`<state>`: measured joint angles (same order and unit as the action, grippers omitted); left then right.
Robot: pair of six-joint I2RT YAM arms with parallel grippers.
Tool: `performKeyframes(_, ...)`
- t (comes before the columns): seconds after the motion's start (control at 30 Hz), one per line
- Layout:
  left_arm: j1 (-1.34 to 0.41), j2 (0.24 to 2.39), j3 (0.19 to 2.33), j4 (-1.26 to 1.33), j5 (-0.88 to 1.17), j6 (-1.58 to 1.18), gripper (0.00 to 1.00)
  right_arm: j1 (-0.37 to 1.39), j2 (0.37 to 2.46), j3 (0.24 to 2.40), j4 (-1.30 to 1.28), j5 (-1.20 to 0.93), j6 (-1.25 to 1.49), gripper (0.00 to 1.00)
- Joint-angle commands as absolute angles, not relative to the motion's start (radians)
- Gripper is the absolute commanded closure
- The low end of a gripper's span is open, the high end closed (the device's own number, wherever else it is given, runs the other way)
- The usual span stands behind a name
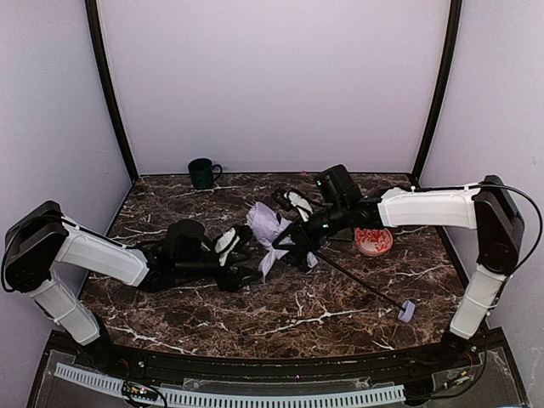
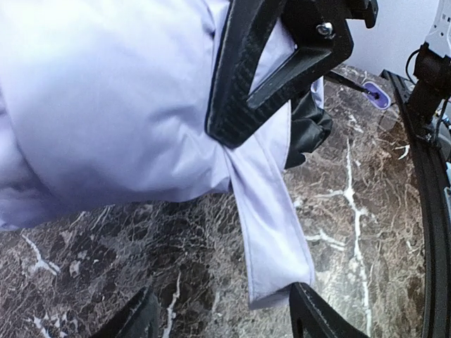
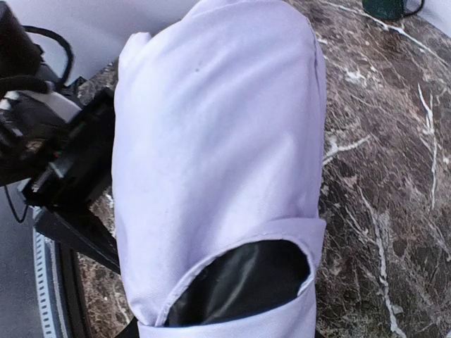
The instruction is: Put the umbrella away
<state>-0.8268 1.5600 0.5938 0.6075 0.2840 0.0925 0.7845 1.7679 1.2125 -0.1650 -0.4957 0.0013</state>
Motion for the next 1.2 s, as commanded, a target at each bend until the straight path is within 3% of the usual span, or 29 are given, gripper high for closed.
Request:
performKeyframes(0.0, -0.826, 1.533, 0.594, 0.739, 0.379, 0.027, 0.34, 0.785, 1.675, 1.243, -0.1, -0.641, -0.023, 1.0)
performKeyframes(0.47, -0.824, 1.477, 0.531, 0.867, 0.71, 0.016, 0.36, 0.792, 1.64, 1.262, -0.126, -0.654, -0.077, 1.0)
performKeyframes(0.67, -0.807, 1.328, 0.531, 0.64, 0.684, 0.136, 0.32, 0.793, 1.605, 1.36, -0.308, -0.614, -0.265, 1.0)
performKeyframes(0.83, -0.795, 1.31, 0.601, 0.577, 0.686, 0.106, 0.3, 0.801, 1.531, 1.346, -0.252, -0.642, -0.302, 1.0)
performKeyframes(1.03, -0.795, 1.376, 0.653, 0.624, 0.68, 0.019, 0.3, 0.836, 1.525, 1.363, -0.213, -0.618, -0.299, 1.0)
performKeyframes(1.17, -0.796, 1.409, 0.66, 0.725, 0.83, -0.06, 0.29, 0.838, 1.529, 1.362, -0.208, -0.611, -0.292, 1.0)
